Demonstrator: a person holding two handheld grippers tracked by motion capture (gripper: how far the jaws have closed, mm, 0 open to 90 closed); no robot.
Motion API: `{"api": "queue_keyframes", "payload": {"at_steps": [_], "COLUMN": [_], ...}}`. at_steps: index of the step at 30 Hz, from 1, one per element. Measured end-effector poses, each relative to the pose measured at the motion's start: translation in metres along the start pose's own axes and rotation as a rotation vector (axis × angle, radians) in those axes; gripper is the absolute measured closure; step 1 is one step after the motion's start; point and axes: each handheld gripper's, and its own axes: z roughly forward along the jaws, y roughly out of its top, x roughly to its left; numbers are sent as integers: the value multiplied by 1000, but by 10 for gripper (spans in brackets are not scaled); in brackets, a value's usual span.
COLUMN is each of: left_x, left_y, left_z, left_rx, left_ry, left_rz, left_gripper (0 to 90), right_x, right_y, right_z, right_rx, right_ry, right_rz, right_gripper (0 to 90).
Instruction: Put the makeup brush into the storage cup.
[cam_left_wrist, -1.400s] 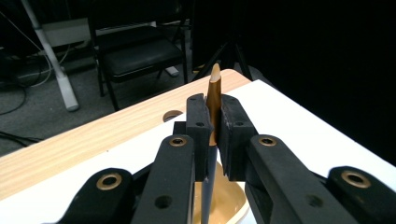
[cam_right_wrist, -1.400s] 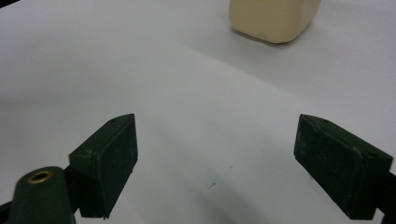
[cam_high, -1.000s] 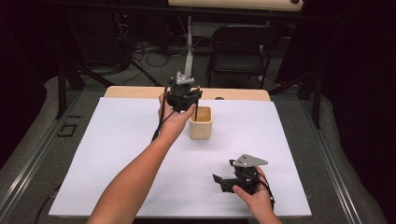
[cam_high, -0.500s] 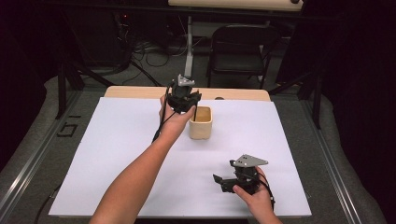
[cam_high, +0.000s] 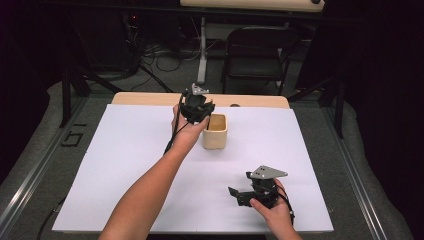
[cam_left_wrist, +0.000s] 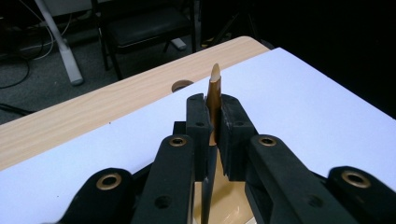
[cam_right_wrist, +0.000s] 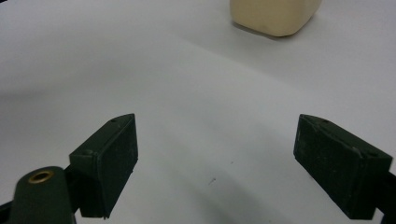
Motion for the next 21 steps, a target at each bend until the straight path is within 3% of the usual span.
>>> {"api": "queue_keyframes", "payload": {"at_steps": [21], "left_x": [-3], "left_y": [-17], "left_z": [15], "left_rx": [44], "left_ry": [-3], "left_rz": [4], "left_gripper": [837], "right_x": [0], "right_y": [0], "right_z": [0], "right_rx": [4], "right_ry": [2], "right_rz": [1], "right_gripper": [136]}}
